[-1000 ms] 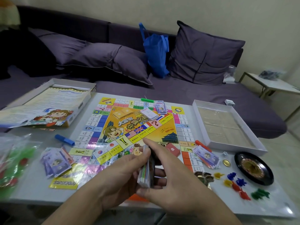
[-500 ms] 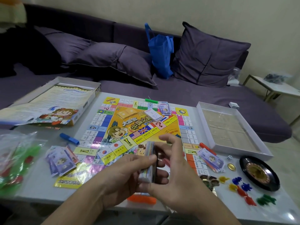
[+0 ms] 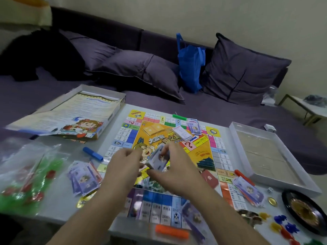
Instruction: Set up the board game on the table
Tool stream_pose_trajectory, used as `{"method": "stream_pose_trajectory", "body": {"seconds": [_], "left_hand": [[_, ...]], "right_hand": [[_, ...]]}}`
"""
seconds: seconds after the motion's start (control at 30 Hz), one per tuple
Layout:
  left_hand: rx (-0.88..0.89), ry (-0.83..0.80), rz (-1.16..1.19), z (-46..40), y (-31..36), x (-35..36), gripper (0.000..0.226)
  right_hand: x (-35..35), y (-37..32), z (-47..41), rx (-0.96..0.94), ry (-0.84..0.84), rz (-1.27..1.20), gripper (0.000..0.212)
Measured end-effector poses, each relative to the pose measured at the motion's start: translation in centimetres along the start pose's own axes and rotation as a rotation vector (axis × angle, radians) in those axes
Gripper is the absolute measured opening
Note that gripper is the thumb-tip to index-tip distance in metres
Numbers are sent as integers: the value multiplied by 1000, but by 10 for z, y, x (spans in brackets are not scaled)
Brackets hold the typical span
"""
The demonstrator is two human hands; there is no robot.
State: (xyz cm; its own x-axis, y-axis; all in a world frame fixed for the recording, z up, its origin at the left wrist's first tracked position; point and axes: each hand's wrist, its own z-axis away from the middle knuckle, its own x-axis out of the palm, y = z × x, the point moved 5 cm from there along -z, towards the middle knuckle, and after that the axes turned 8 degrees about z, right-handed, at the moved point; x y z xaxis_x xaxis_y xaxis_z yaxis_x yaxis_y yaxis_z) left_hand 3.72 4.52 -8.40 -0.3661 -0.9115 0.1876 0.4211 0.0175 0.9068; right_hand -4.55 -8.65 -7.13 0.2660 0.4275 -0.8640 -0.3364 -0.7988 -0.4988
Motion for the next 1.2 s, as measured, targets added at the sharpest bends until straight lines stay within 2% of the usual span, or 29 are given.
{"method": "stream_pose_trajectory", "body": {"seconds": [0.1, 0.3, 0.43, 0.5, 0.57, 0.67, 0.77, 0.9, 1.03, 1.2], "left_hand": [[-5, 116, 69, -30, 4, -25, 13], [-96, 117, 152, -51, 6, -34, 17], [-112, 111, 174, -52, 8, -29, 15], [-105, 100, 157, -49, 10, -28, 18], [-72, 92, 136, -47, 11, -29, 25], [-41, 88, 134, -40, 14, -26, 22], [-12, 15, 127, -23, 14, -15, 20], [129, -182, -26, 21, 9, 11, 19], [290, -392, -166, 81, -6, 52, 26], [241, -547, -247, 123, -48, 94, 30]], "right_hand": [[33, 0, -49, 36, -21, 117, 50], [64, -2, -98, 92, 122, 317, 64], [90, 8, -97, 148, -80, 449, 70], [88, 10, -94, 176, -64, 391, 61], [74, 5, -89, 177, 61, 292, 49], [46, -2, -67, 131, 235, 130, 20], [24, -11, -30, 99, 267, -110, 24], [-3, -26, 33, 9, 200, -400, 22], [-18, -21, 94, -4, 230, -534, 24], [-27, 19, 153, 121, 268, -629, 29]]}}
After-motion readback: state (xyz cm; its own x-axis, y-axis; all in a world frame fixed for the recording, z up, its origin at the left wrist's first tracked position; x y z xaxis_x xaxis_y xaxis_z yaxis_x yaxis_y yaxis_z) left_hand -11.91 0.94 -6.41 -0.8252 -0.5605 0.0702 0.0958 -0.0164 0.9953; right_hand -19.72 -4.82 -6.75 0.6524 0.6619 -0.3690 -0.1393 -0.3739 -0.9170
